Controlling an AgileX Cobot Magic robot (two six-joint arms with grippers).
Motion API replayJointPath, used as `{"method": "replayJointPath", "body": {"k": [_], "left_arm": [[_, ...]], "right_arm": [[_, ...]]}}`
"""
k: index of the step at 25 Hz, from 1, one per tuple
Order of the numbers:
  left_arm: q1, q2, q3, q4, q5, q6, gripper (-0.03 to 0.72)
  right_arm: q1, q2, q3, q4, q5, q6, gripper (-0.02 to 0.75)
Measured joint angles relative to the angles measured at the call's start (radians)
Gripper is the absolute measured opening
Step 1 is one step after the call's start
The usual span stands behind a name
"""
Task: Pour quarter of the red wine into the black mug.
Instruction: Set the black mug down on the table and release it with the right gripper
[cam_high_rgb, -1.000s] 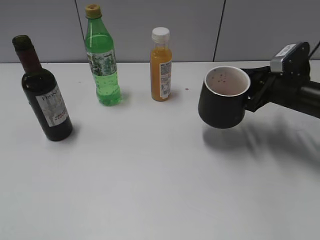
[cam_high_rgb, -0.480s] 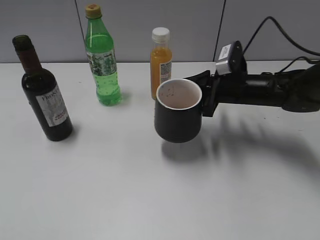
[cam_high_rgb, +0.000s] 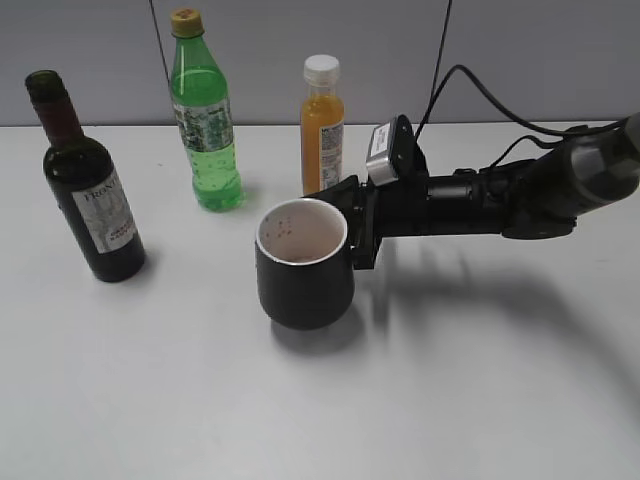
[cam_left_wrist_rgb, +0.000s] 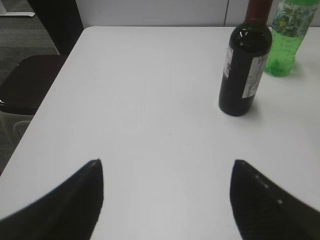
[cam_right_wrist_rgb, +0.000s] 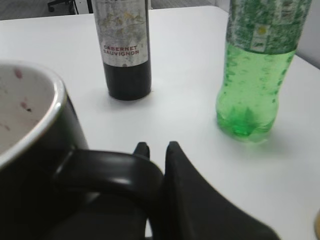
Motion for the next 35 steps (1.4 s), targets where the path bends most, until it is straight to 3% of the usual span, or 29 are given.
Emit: {"method": "replayJointPath", "body": {"k": [35], "left_arm": [[0.000, 0.000, 0.000, 0.000, 0.000, 0.000, 0.589]], "right_arm": [[0.003, 0.121, -0.001, 0.118, -0.007, -0.137, 0.062]]}}
